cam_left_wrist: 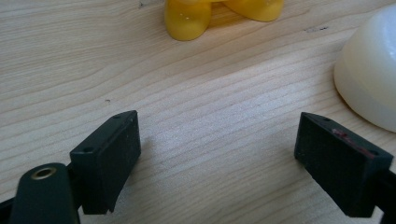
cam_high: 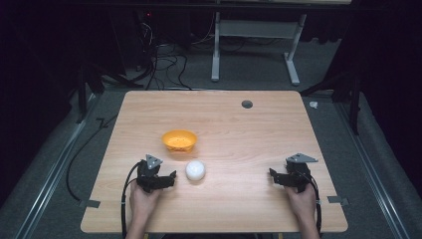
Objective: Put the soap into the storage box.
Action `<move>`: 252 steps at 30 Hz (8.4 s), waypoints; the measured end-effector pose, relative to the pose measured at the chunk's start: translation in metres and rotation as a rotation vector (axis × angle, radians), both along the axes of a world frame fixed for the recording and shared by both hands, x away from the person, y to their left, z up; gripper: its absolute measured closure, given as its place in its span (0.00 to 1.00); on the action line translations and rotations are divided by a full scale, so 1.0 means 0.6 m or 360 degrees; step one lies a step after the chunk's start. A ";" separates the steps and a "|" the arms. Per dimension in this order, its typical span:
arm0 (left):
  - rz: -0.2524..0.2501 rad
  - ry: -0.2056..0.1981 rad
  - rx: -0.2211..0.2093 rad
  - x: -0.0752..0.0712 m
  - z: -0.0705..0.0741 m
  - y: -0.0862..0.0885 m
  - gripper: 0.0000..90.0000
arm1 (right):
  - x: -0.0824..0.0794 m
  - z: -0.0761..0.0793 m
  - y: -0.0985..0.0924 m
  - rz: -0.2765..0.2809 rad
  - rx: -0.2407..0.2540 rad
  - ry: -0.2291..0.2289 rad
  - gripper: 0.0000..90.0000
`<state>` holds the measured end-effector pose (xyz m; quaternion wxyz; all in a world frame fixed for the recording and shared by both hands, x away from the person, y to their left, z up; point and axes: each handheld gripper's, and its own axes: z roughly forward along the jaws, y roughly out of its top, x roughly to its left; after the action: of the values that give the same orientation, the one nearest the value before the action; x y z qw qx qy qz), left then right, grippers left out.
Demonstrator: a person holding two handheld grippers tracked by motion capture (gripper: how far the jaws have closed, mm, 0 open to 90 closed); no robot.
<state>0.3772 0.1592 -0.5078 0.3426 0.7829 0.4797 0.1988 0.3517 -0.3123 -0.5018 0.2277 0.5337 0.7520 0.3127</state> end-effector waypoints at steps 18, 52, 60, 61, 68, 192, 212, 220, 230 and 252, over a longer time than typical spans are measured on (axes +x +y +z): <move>-0.0020 -0.0002 0.0010 -0.007 0.001 0.004 0.17 | 0.000 0.000 0.000 0.0001 -0.0001 0.0000 0.25; -0.0165 -0.0053 -0.0081 -0.031 0.048 -0.013 0.18 | 0.000 0.000 0.000 0.0005 -0.0002 0.0001 0.25; -0.0236 -0.0059 -0.0070 -0.038 0.056 -0.029 0.17 | 0.000 0.000 0.000 0.0004 -0.0003 -0.0002 0.25; -0.0239 -0.0059 -0.0071 -0.039 0.057 -0.032 0.17 | 0.000 0.000 0.000 0.0004 -0.0003 -0.0002 0.25; -0.0272 -0.0056 -0.0049 -0.043 0.060 -0.045 0.17 | 0.000 0.000 0.000 0.0003 -0.0003 -0.0002 0.25; -0.0441 0.0004 -0.0013 -0.003 0.045 -0.124 0.26 | 0.000 0.000 0.000 0.0007 -0.0001 0.0001 0.25; -0.0406 -0.0036 -0.0014 -0.003 0.071 -0.099 0.26 | 0.000 0.000 0.000 0.0008 -0.0003 -0.0003 0.25; -0.0362 -0.0044 -0.0050 -0.001 0.079 -0.084 0.26 | 0.000 0.000 0.000 0.0008 -0.0003 -0.0003 0.25; -0.0328 -0.0051 -0.0030 0.003 0.088 -0.076 0.26 | 0.000 0.000 0.000 0.0008 -0.0003 -0.0003 0.25; -0.0259 -0.0069 -0.0080 0.023 0.116 -0.048 0.26 | 0.000 0.000 0.000 0.0009 -0.0003 -0.0003 0.25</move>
<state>0.3908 0.1306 -0.4380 0.3876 0.8060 0.4117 0.1750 0.3518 -0.3124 -0.5020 0.2282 0.5311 0.7535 0.3131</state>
